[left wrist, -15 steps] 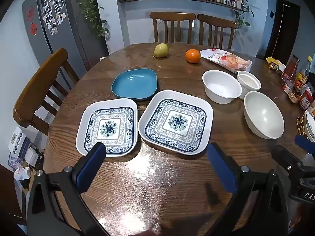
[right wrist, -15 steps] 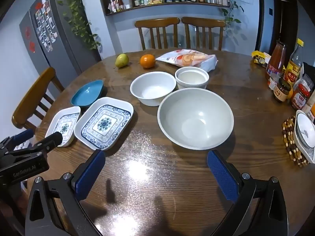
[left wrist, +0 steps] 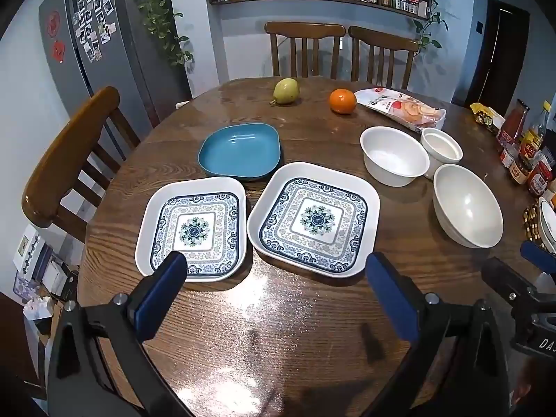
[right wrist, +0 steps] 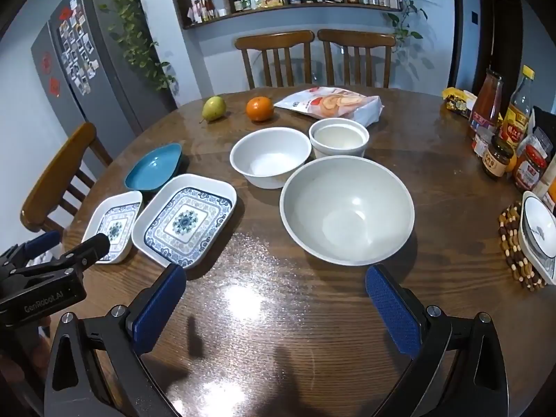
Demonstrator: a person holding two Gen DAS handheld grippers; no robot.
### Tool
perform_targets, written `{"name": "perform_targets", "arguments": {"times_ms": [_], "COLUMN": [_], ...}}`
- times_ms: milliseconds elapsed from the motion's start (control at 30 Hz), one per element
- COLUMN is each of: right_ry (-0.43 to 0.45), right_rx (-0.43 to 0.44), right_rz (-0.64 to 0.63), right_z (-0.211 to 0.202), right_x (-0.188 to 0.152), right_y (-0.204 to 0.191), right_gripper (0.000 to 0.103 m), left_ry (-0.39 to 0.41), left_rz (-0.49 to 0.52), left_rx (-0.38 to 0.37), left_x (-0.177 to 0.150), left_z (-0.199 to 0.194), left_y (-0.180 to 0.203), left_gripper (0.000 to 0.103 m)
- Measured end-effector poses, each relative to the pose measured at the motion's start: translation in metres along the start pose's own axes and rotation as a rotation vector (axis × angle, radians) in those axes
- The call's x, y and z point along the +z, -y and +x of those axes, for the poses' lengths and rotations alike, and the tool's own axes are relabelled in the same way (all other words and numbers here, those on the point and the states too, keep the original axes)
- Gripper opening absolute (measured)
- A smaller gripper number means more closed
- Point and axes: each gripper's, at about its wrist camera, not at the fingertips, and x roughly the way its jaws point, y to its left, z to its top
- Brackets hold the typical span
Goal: Organize plates and bowls
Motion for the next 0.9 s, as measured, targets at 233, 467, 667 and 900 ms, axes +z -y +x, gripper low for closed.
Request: {"name": "perform_targets", "arguments": {"times_ms": [233,467,667,900], "right_ry": [-0.001,-0.001,-0.002,0.0], "right_rx": [0.001,0.001,0.001,0.003], "right_rz": [-0.006,-0.007,-0.007,-0.008], "right_z": [0.0026,0.003,0.0026,0.002], "right_x": [0.0007,0.0007,0.0009,0.0006], "right_y": [-0.0016,-0.0038,-0.004,-0.0052], "right_gripper": [0.103,0.103,0.103,0.103], "left_ry": [0.005,0.011,0.011,0.01], "left_rz": [0.0,0.002,0.006,0.005], "left_rx": [-0.006,-0.01,-0.015,-0.026], "left_x": [0.0007,0.0023,0.0017,0.0011], "left_z": [0.0001,-0.0006,-0.0006,-0.0001], "left_y": [-0.0018,0.0001,0.0012,0.0008], "left_gripper": [0.102,0.102,0.102,0.102]}}
